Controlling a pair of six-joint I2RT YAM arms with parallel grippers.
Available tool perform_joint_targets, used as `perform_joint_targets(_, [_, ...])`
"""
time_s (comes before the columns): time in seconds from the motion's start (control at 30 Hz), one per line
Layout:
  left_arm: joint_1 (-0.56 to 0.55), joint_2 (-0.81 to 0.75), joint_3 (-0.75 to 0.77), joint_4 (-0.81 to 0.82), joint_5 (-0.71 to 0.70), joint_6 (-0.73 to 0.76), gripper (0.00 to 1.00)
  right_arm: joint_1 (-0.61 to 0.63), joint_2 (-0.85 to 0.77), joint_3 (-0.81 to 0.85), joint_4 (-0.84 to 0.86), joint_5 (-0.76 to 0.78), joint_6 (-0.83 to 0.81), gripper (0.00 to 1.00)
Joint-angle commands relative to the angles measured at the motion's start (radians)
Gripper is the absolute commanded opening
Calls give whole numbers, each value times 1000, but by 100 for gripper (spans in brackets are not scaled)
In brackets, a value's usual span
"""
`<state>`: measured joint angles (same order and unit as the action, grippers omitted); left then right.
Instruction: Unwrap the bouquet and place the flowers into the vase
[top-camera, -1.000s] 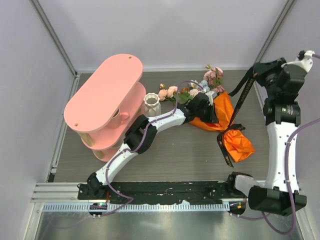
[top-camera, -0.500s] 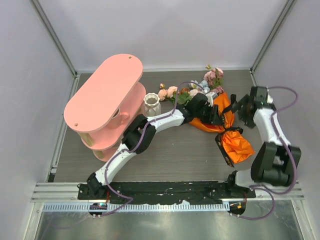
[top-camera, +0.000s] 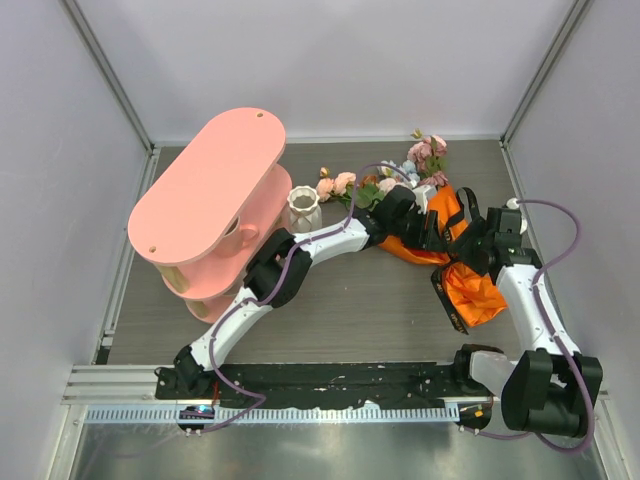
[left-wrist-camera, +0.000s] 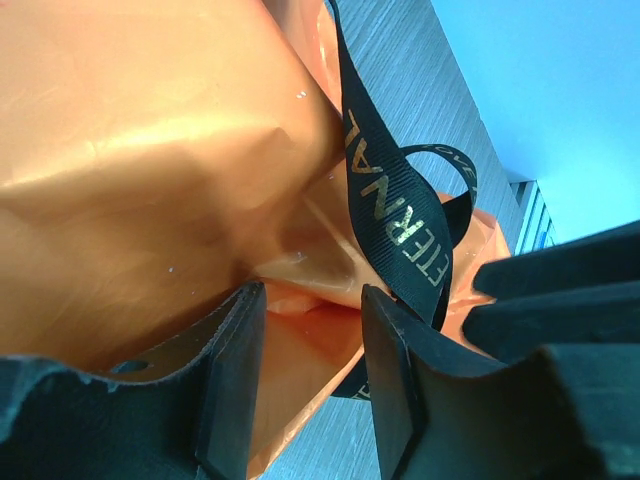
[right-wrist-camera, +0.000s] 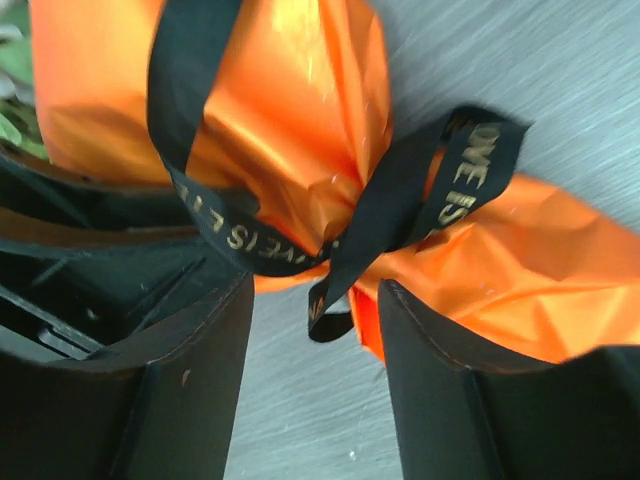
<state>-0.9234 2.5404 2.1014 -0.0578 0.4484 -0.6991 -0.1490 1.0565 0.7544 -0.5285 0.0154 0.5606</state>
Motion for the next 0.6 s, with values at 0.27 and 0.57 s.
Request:
perform_joint_targets(0.27, [-3, -26, 26, -2, 6, 1, 45, 22, 79, -64, 133, 43, 124, 49])
perform_joint_targets(0.57, [-3, -19, 35, 1, 4, -8, 45, 22, 50, -84, 119, 72, 140, 19])
